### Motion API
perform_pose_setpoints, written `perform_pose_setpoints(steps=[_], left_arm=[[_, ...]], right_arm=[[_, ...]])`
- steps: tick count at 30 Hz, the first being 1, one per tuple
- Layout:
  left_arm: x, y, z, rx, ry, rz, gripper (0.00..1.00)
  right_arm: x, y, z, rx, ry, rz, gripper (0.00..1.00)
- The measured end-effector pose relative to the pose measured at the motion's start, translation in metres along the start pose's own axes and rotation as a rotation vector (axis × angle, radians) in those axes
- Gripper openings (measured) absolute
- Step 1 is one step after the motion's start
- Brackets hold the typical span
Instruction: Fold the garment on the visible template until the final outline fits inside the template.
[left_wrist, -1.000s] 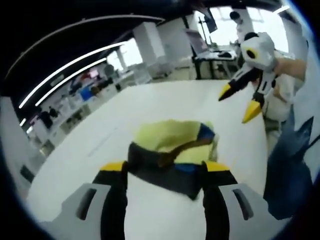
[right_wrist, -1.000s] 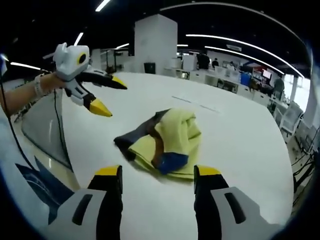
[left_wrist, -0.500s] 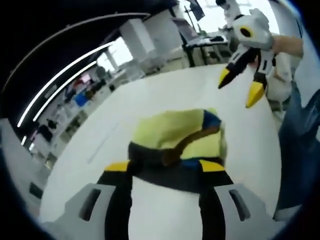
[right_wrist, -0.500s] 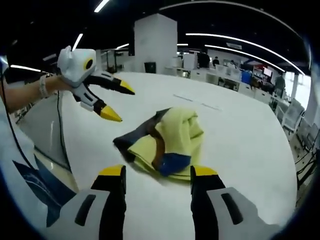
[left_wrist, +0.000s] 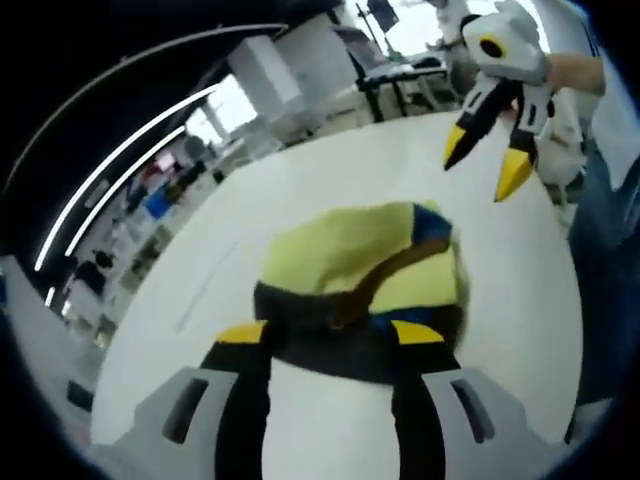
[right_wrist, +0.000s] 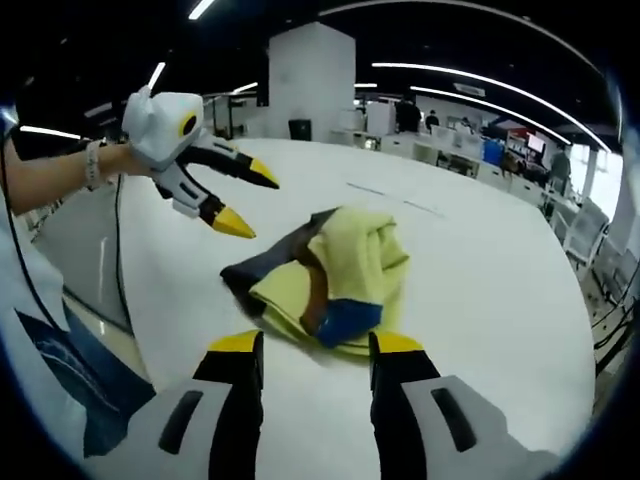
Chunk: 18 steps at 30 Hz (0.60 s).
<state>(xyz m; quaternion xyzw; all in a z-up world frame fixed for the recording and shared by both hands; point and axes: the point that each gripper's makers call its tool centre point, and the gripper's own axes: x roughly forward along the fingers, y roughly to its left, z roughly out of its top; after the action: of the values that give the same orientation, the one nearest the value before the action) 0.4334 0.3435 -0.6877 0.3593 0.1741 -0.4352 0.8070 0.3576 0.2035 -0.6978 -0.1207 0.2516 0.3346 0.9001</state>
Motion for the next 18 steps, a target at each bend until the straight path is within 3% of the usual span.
perform_pose_setpoints(steps=[8, 12, 18], left_arm=[[0.016, -0.004, -0.008, 0.014, 0.023, -0.025, 0.39], [0.023, -0.006, -0.01, 0.092, 0.04, -0.017, 0.35], [0.033, -0.013, -0.014, 0.133, 0.045, -0.054, 0.33]], right_arm=[[0.012, 0.005, 0.0, -0.024, 0.012, 0.019, 0.36], [0.017, 0.006, 0.0, -0.032, 0.014, 0.027, 0.34], [0.023, 0.006, -0.002, -0.026, 0.008, 0.034, 0.32]])
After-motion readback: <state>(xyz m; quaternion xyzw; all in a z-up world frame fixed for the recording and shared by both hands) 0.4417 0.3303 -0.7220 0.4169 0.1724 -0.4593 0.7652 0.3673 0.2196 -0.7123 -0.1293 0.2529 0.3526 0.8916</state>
